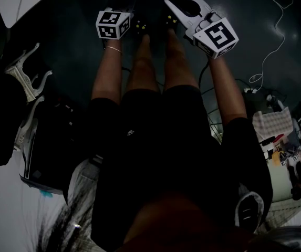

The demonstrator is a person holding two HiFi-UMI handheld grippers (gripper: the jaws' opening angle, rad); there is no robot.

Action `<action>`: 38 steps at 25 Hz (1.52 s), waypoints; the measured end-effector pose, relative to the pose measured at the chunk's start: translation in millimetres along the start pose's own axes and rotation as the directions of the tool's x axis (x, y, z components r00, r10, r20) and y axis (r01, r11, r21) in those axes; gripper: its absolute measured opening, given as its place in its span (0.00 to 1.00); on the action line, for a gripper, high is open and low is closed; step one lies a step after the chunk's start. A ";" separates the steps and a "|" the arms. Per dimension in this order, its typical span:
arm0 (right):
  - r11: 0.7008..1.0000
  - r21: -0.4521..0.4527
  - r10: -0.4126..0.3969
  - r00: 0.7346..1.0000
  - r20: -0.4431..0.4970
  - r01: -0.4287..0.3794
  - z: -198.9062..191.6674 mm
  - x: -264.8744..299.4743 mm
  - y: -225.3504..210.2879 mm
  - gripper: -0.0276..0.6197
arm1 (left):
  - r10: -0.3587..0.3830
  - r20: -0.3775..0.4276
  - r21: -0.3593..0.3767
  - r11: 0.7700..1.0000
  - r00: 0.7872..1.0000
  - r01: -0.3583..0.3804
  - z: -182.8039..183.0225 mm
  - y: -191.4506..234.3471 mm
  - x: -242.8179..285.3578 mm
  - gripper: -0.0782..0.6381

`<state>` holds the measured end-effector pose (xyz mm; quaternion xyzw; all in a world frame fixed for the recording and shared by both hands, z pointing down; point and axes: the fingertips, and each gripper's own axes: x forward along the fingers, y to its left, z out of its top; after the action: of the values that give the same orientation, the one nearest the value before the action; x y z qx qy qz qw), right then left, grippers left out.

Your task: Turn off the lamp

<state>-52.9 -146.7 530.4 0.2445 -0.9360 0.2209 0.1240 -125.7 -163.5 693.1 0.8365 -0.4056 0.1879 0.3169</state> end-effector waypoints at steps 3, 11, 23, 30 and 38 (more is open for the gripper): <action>1.000 0.004 -0.002 1.000 0.008 0.002 2.4 0.1 -1.0 0.05 | 0.005 0.001 -0.009 1.000 1.000 -0.005 0.6 2.3 -0.5 0.20; 0.998 0.042 -0.044 0.998 0.035 0.042 6.1 -1.7 -8.1 0.05 | 0.004 0.029 0.023 1.000 1.000 -0.005 14.1 -3.0 -16.8 0.20; 0.989 0.115 -0.108 0.990 0.093 0.098 31.5 -20.0 -18.3 0.05 | -0.008 0.110 0.107 0.994 0.994 -0.004 72.5 -42.6 -61.2 0.12; 0.986 0.126 -0.127 0.981 0.146 0.109 68.1 -38.7 -16.9 0.05 | -0.057 0.133 0.171 0.985 0.989 0.034 120.3 -79.6 -89.5 0.12; 0.984 0.139 -0.144 0.964 0.224 0.115 119.6 -67.9 -3.8 0.05 | -0.043 0.238 0.251 0.968 0.970 -0.019 207.2 -107.0 -134.0 0.12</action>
<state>-8.0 -179.1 404.4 0.3367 -0.9104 0.2400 0.0117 -108.9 -179.6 425.2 0.8889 -0.4090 0.1327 0.1580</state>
